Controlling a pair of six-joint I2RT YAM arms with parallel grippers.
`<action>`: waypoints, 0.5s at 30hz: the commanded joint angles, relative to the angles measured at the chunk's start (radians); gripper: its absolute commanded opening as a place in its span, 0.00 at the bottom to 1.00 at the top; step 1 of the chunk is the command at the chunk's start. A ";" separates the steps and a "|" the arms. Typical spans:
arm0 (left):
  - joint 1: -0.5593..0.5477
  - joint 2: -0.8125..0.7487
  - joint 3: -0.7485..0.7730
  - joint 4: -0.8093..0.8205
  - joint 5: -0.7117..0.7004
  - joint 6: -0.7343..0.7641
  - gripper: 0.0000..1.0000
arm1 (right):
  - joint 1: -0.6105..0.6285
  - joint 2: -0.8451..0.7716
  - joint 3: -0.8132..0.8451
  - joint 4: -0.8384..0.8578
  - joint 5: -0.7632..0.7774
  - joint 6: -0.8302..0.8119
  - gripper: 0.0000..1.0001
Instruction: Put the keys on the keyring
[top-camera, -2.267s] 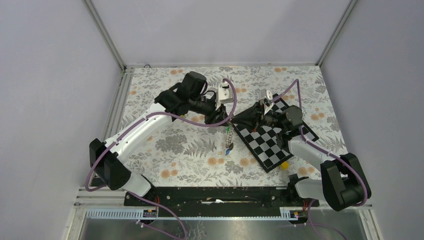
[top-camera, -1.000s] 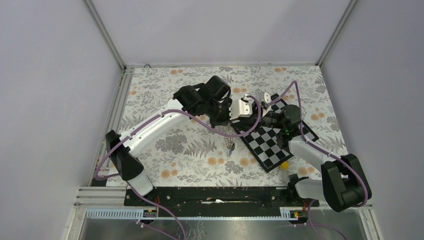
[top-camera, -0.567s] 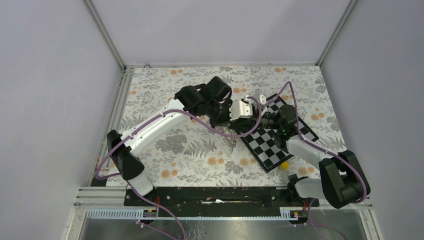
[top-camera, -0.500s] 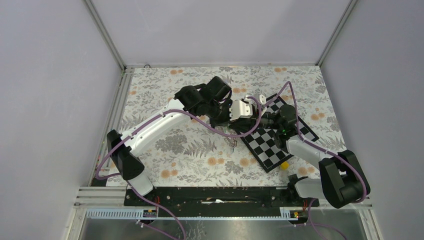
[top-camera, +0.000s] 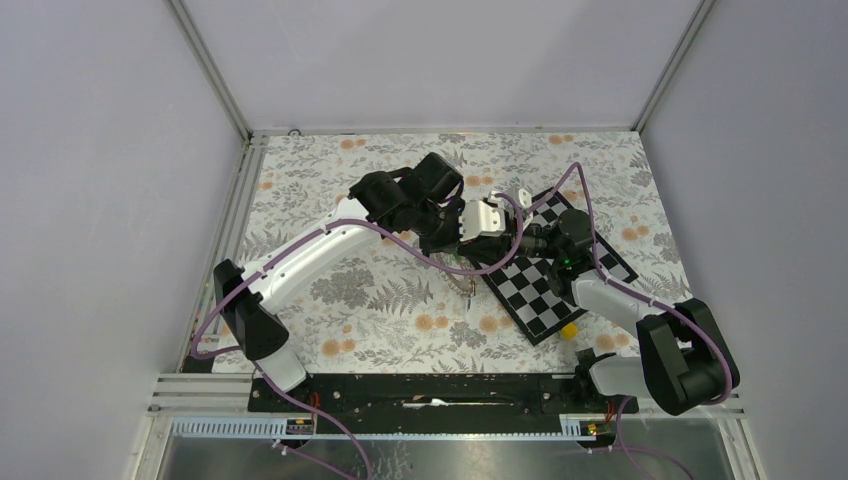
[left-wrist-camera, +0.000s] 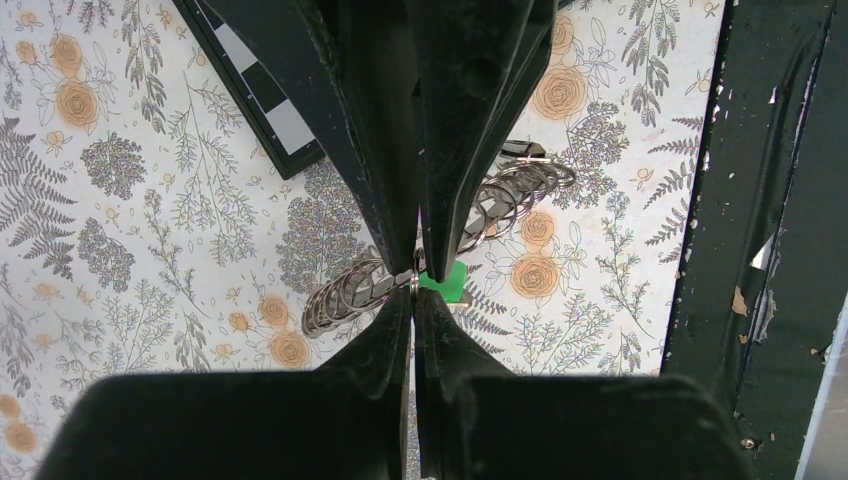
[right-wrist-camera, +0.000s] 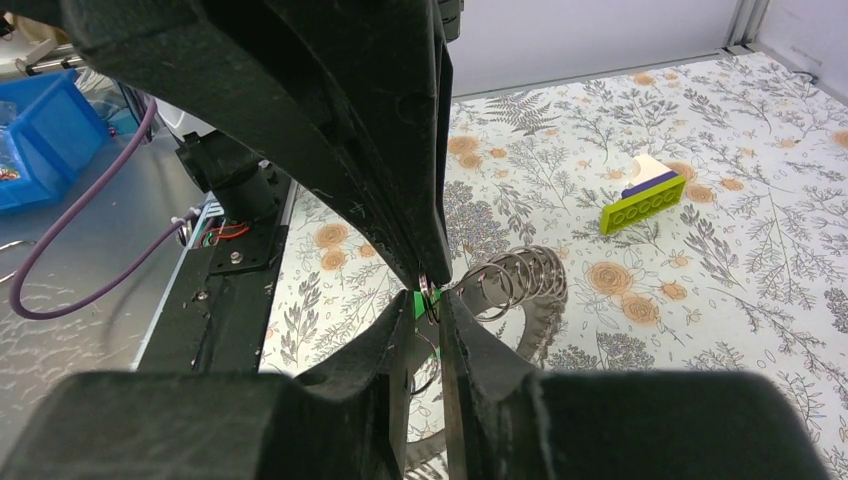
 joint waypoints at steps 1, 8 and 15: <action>-0.003 -0.021 0.013 0.060 0.020 -0.003 0.00 | 0.011 0.003 0.022 0.071 -0.006 0.024 0.21; -0.002 -0.024 0.001 0.070 0.026 -0.005 0.00 | 0.011 -0.005 0.025 0.098 0.006 0.064 0.00; 0.071 -0.112 -0.096 0.186 0.145 -0.042 0.34 | -0.008 -0.022 0.024 0.189 0.029 0.168 0.00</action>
